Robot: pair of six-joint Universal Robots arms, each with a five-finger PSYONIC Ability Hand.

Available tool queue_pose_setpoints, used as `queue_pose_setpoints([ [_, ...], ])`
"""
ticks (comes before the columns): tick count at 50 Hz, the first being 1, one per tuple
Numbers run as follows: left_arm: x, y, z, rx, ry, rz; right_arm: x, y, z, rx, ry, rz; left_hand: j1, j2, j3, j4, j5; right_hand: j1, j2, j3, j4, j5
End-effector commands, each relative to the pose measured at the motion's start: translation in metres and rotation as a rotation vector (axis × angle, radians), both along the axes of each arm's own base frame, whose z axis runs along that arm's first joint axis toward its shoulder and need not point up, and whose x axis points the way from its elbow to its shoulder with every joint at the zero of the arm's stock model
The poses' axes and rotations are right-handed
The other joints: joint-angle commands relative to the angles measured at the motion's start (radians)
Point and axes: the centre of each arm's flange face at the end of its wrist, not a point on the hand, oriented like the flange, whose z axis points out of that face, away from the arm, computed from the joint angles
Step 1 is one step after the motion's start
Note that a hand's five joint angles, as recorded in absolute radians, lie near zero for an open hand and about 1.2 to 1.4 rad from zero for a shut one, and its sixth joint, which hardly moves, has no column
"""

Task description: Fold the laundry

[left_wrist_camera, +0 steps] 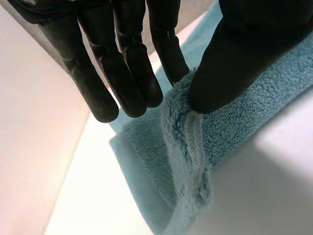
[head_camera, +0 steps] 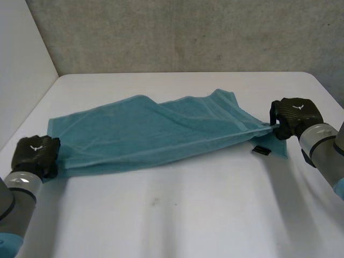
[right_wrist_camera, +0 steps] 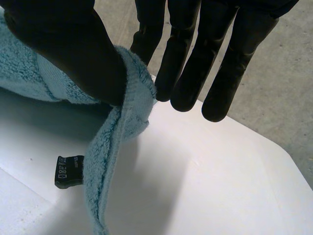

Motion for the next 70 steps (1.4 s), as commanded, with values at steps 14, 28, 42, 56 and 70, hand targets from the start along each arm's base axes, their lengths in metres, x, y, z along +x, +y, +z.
queue_pose_setpoints([
  [14, 0.007, 0.050, 0.067, 0.020, -0.017, 0.010, -0.028, 0.053, 0.032, 0.218, 0.364, 0.154, 0.285, 0.204, 0.211, 0.207, 0.268, 0.415, 0.215, 0.209, 0.203, 0.227],
  [28, 0.021, 0.040, 0.036, 0.198, -0.105, 0.009, -0.038, 0.074, 0.015, 0.218, 0.515, 0.233, 0.285, 0.204, 0.211, 0.207, 0.268, 0.415, 0.215, 0.209, 0.203, 0.227],
  [42, -0.029, -0.068, 0.065, -0.145, -0.104, -0.142, 0.006, -0.013, 0.026, -0.085, 0.390, 0.099, 0.285, 0.204, 0.211, 0.207, 0.268, 0.415, 0.215, 0.209, 0.203, 0.227],
  [56, -0.046, -0.095, 0.288, -1.014, 0.235, -0.090, 0.009, -0.017, 0.253, -0.953, 0.005, -0.118, 0.285, 0.204, 0.211, 0.207, 0.268, 0.415, 0.215, 0.209, 0.203, 0.227],
  [70, -0.045, -0.083, 0.159, -0.616, 0.194, -0.083, 0.022, -0.007, 0.127, -0.545, 0.118, 0.111, 0.285, 0.204, 0.211, 0.207, 0.268, 0.415, 0.215, 0.209, 0.203, 0.227],
])
